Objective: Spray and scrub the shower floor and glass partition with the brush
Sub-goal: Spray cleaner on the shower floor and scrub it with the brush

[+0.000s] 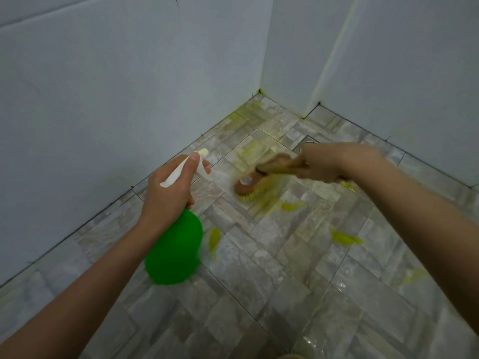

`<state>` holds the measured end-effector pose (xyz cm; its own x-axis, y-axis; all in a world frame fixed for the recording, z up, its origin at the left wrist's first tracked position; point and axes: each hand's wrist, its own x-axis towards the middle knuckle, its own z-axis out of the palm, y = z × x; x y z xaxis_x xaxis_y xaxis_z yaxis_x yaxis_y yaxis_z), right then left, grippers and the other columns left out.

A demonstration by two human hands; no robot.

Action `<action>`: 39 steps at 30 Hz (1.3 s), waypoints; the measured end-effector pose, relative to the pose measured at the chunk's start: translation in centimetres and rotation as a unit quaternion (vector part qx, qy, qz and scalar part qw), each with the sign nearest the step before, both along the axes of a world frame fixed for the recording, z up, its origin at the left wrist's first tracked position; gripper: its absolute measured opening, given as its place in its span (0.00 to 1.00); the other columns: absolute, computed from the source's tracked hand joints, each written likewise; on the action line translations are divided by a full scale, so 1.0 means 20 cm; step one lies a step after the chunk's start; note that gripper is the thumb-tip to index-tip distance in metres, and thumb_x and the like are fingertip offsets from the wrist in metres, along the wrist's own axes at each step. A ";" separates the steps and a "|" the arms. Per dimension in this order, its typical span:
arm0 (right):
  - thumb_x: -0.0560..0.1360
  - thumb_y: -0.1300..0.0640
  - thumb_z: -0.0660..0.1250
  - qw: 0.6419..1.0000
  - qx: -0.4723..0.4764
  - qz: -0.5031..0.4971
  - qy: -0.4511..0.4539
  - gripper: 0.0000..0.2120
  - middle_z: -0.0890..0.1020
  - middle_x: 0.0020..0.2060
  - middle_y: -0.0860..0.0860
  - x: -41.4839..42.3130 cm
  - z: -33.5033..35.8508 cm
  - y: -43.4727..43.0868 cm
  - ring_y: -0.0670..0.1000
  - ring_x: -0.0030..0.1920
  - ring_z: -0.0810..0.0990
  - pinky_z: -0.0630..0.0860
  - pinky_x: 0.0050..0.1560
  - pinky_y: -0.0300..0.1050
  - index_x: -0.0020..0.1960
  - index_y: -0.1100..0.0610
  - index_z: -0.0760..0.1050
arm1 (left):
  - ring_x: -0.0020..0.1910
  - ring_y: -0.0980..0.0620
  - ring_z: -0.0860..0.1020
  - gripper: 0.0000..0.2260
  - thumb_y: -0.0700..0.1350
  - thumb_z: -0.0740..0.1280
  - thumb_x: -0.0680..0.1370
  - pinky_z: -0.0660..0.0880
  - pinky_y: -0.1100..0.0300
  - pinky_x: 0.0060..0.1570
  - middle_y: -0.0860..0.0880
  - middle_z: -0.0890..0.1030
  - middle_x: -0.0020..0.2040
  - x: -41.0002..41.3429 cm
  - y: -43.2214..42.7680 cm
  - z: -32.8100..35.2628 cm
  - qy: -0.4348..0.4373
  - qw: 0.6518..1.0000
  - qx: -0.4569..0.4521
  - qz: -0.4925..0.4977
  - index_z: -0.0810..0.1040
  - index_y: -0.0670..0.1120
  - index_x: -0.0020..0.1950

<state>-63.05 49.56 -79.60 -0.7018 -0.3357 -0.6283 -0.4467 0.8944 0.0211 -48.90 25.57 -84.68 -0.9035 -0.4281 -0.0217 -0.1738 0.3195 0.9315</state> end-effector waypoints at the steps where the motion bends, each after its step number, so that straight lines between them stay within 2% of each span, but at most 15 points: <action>1: 0.79 0.46 0.56 0.999 0.036 0.010 -0.019 0.18 0.77 0.29 0.54 0.03 0.04 -0.01 0.51 0.23 0.72 0.70 0.26 0.41 0.60 0.55 0.76 | 0.23 0.52 0.74 0.15 0.57 0.60 0.84 0.76 0.55 0.30 0.48 0.86 0.42 0.01 -0.02 0.00 0.002 1.000 0.001 0.004 0.85 0.55 0.48; 3: 0.79 0.46 0.54 0.998 0.047 0.045 -0.020 0.20 0.74 0.28 0.52 0.06 0.06 -0.08 0.51 0.24 0.72 0.71 0.30 0.42 0.60 0.57 0.77 | 0.22 0.52 0.74 0.15 0.59 0.60 0.82 0.76 0.55 0.30 0.44 0.86 0.45 0.01 -0.05 0.00 0.007 1.000 0.017 0.017 0.85 0.58 0.46; 4: 0.81 0.49 0.54 0.998 0.011 0.057 -0.002 0.16 0.73 0.28 0.51 0.04 0.02 -0.12 0.50 0.26 0.71 0.70 0.31 0.42 0.64 0.47 0.74 | 0.22 0.52 0.74 0.15 0.61 0.60 0.81 0.75 0.55 0.30 0.41 0.86 0.45 0.01 -0.06 0.01 0.009 0.999 0.025 0.022 0.85 0.60 0.45; 6: 0.82 0.54 0.53 0.993 -0.091 0.062 0.045 0.20 0.73 0.33 0.49 -0.02 -0.12 -0.18 0.48 0.30 0.71 0.69 0.35 0.43 0.72 0.42 0.63 | 0.22 0.52 0.73 0.15 0.64 0.61 0.78 0.75 0.54 0.30 0.38 0.85 0.46 0.01 -0.07 0.01 0.013 0.999 0.036 0.024 0.84 0.62 0.43; 8: 0.82 0.55 0.54 0.991 -0.121 0.029 0.052 0.22 0.77 0.41 0.51 -0.11 -0.18 -0.18 0.48 0.33 0.71 0.68 0.39 0.43 0.75 0.45 0.60 | 0.22 0.53 0.73 0.15 0.66 0.60 0.76 0.75 0.54 0.30 0.36 0.84 0.47 0.02 -0.08 0.02 0.013 0.999 0.040 0.027 0.84 0.63 0.43; 13: 0.80 0.54 0.56 0.998 0.022 0.034 0.056 0.15 0.77 0.34 0.52 -0.14 -0.06 -0.22 0.51 0.28 0.73 0.68 0.29 0.41 0.60 0.58 0.75 | 0.22 0.53 0.73 0.15 0.64 0.59 0.78 0.75 0.56 0.29 0.40 0.85 0.45 0.04 -0.11 0.04 0.021 0.999 0.022 0.037 0.84 0.63 0.43; 16: 0.78 0.66 0.53 0.991 -0.050 0.074 0.097 0.30 0.74 0.44 0.50 -0.10 -0.20 -0.33 0.51 0.35 0.74 0.73 0.33 0.46 0.75 0.41 0.58 | 0.22 0.51 0.73 0.18 0.65 0.59 0.77 0.75 0.57 0.29 0.37 0.84 0.45 0.05 -0.12 0.04 0.019 0.999 0.019 0.037 0.85 0.58 0.45; 18: 0.80 0.65 0.52 0.988 -0.122 0.053 0.084 0.32 0.78 0.49 0.55 -0.12 -0.23 -0.35 0.55 0.41 0.77 0.77 0.44 0.50 0.75 0.36 0.51 | 0.22 0.51 0.74 0.19 0.65 0.59 0.77 0.74 0.59 0.29 0.35 0.84 0.45 0.06 -0.13 0.03 0.020 0.999 0.020 0.040 0.85 0.56 0.46; 20: 0.81 0.60 0.54 0.992 -0.108 0.046 0.052 0.23 0.81 0.47 0.58 -0.20 -0.12 -0.36 0.55 0.39 0.78 0.75 0.42 0.47 0.74 0.44 0.62 | 0.21 0.52 0.73 0.18 0.66 0.59 0.77 0.74 0.58 0.28 0.35 0.84 0.45 0.07 -0.14 0.02 0.014 0.999 0.016 0.045 0.85 0.59 0.45; 23: 0.79 0.53 0.58 0.996 0.034 0.079 0.036 0.15 0.75 0.21 0.50 -0.19 0.04 -0.41 0.50 0.21 0.71 0.68 0.28 0.40 0.61 0.55 0.77 | 0.21 0.53 0.73 0.14 0.65 0.59 0.78 0.75 0.54 0.29 0.36 0.84 0.45 0.09 -0.16 0.02 0.015 0.999 0.013 0.050 0.84 0.65 0.44; 25: 0.78 0.55 0.59 0.993 0.010 0.095 0.063 0.12 0.78 0.25 0.52 -0.14 -0.02 -0.48 0.51 0.24 0.75 0.70 0.31 0.41 0.57 0.57 0.77 | 0.21 0.53 0.72 0.13 0.62 0.60 0.80 0.75 0.54 0.29 0.38 0.84 0.46 0.10 -0.19 0.03 0.016 0.998 0.013 0.060 0.83 0.65 0.44; 28: 0.80 0.57 0.57 0.989 -0.103 0.083 0.059 0.18 0.80 0.48 0.58 -0.14 -0.16 -0.52 0.55 0.43 0.79 0.70 0.39 0.42 0.69 0.54 0.70 | 0.21 0.53 0.72 0.14 0.57 0.60 0.83 0.74 0.57 0.29 0.44 0.86 0.46 0.11 -0.21 0.03 0.020 0.997 0.003 0.070 0.84 0.61 0.44; 31: 0.80 0.54 0.58 0.995 -0.086 0.043 0.032 0.17 0.76 0.31 0.53 -0.19 -0.06 -0.52 0.51 0.27 0.73 0.68 0.24 0.39 0.67 0.56 0.72 | 0.22 0.52 0.72 0.15 0.55 0.61 0.84 0.74 0.58 0.29 0.44 0.86 0.46 0.13 -0.24 0.03 0.019 0.996 0.001 0.088 0.85 0.57 0.46; 35: 0.79 0.58 0.59 0.994 -0.010 0.082 0.071 0.10 0.76 0.29 0.54 -0.14 -0.09 -0.57 0.52 0.26 0.74 0.68 0.29 0.40 0.48 0.61 0.77 | 0.22 0.52 0.72 0.15 0.55 0.60 0.84 0.74 0.57 0.28 0.49 0.86 0.45 0.16 -0.27 0.04 0.027 0.995 0.011 0.094 0.85 0.59 0.44; 39: 0.81 0.58 0.56 0.972 -0.165 0.140 0.091 0.20 0.79 0.50 0.57 -0.19 -0.28 -0.58 0.58 0.47 0.78 0.72 0.44 0.47 0.72 0.51 0.66 | 0.22 0.51 0.72 0.15 0.59 0.61 0.82 0.74 0.56 0.28 0.44 0.86 0.45 0.18 -0.30 0.02 0.035 0.995 0.016 0.096 0.85 0.57 0.45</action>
<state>-66.91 38.00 -85.10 -0.6431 -0.6918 -0.3285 -0.6894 0.7097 -0.1450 -45.30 19.63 -84.18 -0.8051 -0.5927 0.0219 -0.1629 0.2564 0.9528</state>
